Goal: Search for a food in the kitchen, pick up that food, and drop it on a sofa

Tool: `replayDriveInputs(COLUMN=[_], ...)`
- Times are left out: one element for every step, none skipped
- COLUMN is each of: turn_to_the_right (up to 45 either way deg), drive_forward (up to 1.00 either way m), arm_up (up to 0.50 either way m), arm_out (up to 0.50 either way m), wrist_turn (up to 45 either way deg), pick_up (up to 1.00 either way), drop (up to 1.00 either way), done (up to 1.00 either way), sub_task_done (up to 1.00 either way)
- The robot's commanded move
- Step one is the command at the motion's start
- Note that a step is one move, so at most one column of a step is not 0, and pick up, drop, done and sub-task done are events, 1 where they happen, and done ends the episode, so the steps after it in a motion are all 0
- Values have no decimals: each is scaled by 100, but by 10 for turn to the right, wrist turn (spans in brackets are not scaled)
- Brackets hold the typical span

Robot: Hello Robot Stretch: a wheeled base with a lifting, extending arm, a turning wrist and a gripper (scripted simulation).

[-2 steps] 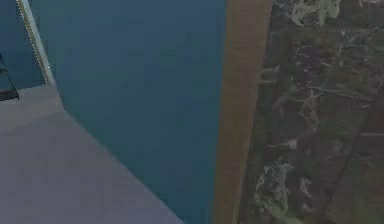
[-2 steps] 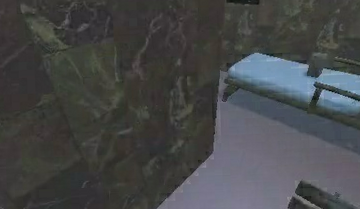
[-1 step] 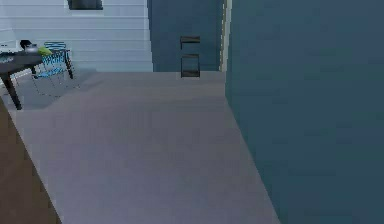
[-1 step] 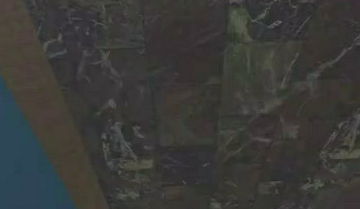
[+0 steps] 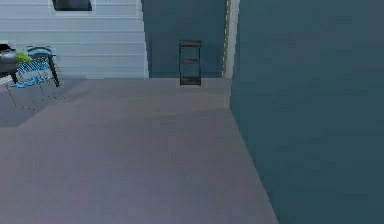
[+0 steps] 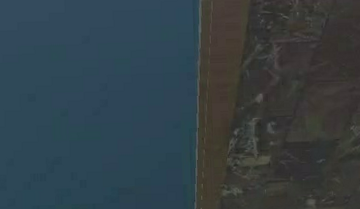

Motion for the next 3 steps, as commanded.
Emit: replayDriveInputs(turn_to_the_right=[-330, 0, 0], drive_forward=[0, 100, 100], arm_up=[0, 0, 0], arm_out=[0, 0, 0], wrist_turn=[0, 0, 0], pick_up=[0, 0, 0], drop=[0, 0, 0], done=[0, 0, 0], sub_task_done=[0, 0, 0])
